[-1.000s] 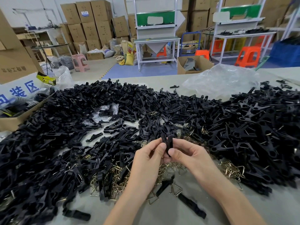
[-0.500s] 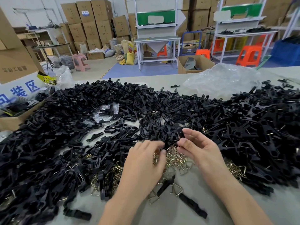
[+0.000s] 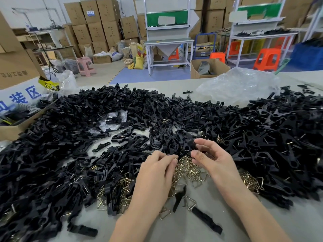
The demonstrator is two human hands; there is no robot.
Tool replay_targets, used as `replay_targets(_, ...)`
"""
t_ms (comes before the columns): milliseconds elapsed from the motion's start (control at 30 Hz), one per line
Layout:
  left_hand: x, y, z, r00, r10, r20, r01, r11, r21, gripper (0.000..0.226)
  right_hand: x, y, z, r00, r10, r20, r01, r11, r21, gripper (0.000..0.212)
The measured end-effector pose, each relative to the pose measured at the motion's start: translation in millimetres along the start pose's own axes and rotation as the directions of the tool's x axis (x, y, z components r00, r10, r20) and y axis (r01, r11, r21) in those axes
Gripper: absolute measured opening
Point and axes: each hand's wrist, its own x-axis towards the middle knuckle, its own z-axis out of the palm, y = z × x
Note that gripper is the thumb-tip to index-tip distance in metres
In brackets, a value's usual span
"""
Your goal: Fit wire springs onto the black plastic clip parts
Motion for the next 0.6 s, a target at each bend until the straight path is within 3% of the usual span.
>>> replay_targets(100, 1, 5, -5, 0.99, -0.129, -0.063, 0.107, 0.955, -0.276, 0.017, -2, 0, 2, 0.996, -0.073, 0.041, 0.08, 0.979, -0.189, 0.038)
replay_targets(233, 5, 7, -11, 0.947, -0.318, -0.056, 0.237, 0.803, -0.547, 0.008, -7, 1, 9, 0.983, -0.13, 0.131, 0.164, 0.941, -0.297, 0.045)
replay_targets(333, 7, 7, -11, 0.93, -0.367, -0.024, 0.274, 0.735, -0.621, 0.013, -10, 1, 11, 0.971, -0.147, 0.191, 0.2, 0.932, -0.303, 0.042)
replay_targets(600, 7, 9, -12, 0.937, -0.349, 0.021, 0.277, 0.703, -0.655, 0.017, -12, 2, 12, 0.948, -0.216, 0.233, 0.292, 0.88, -0.375, 0.039)
